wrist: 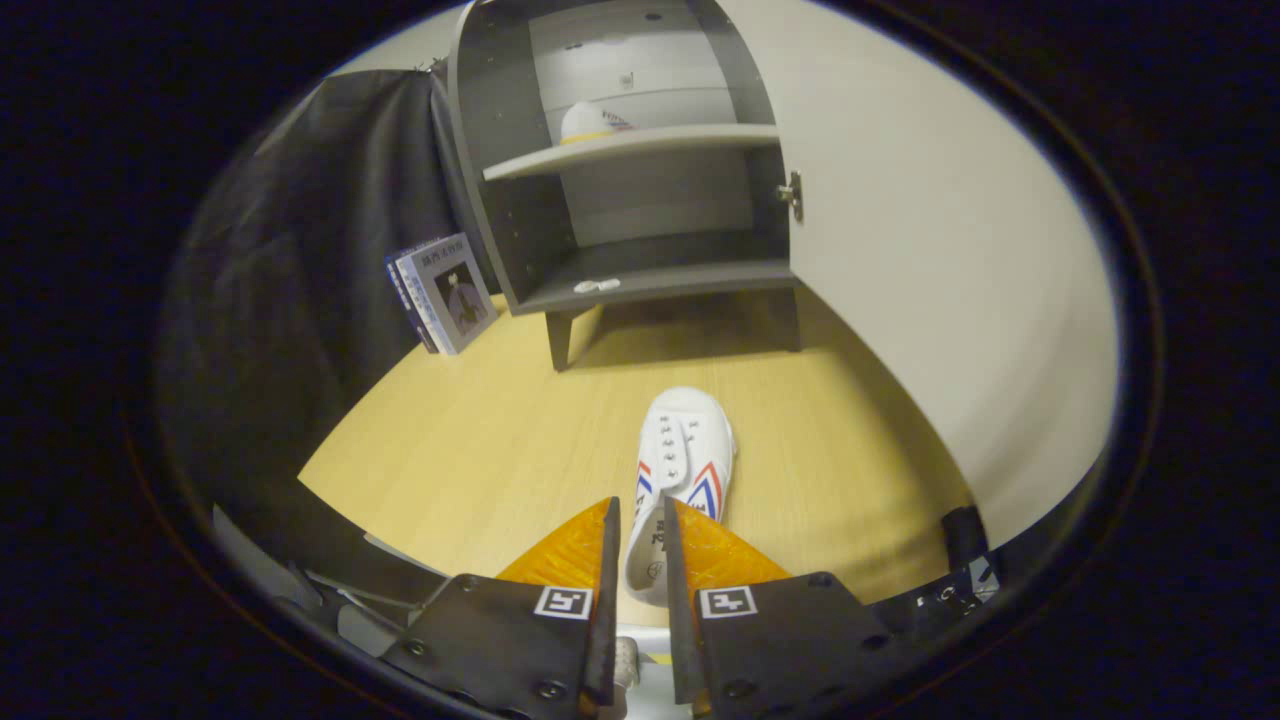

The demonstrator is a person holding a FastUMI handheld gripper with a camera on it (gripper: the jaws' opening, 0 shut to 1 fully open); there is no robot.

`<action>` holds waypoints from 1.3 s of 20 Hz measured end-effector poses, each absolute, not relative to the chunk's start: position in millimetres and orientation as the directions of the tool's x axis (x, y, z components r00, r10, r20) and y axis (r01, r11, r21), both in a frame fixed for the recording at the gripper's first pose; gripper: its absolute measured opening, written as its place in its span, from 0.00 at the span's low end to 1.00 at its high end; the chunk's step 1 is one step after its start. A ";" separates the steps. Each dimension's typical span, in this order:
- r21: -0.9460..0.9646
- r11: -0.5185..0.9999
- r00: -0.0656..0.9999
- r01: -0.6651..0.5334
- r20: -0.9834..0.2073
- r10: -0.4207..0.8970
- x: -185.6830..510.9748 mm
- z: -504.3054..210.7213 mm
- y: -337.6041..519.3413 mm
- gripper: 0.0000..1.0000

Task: Open the shoe cabinet door, grab the shoes and put them into the shoe cabinet, then close the shoe cabinet door.

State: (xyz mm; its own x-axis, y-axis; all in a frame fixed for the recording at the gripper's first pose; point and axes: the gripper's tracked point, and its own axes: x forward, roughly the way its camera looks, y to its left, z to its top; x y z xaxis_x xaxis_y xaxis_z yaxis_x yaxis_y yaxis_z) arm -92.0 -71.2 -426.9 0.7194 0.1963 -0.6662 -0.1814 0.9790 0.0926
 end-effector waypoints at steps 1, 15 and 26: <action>0.095 0.979 0.708 -0.181 -0.678 0.197 -93.5 -439.1 -70.0 0.25; 0.067 0.984 0.736 -0.163 -0.656 0.166 -60.5 -491.5 -53.8 0.22; -0.077 0.987 0.825 -0.140 -0.560 0.073 -21.4 -507.0 -47.1 0.21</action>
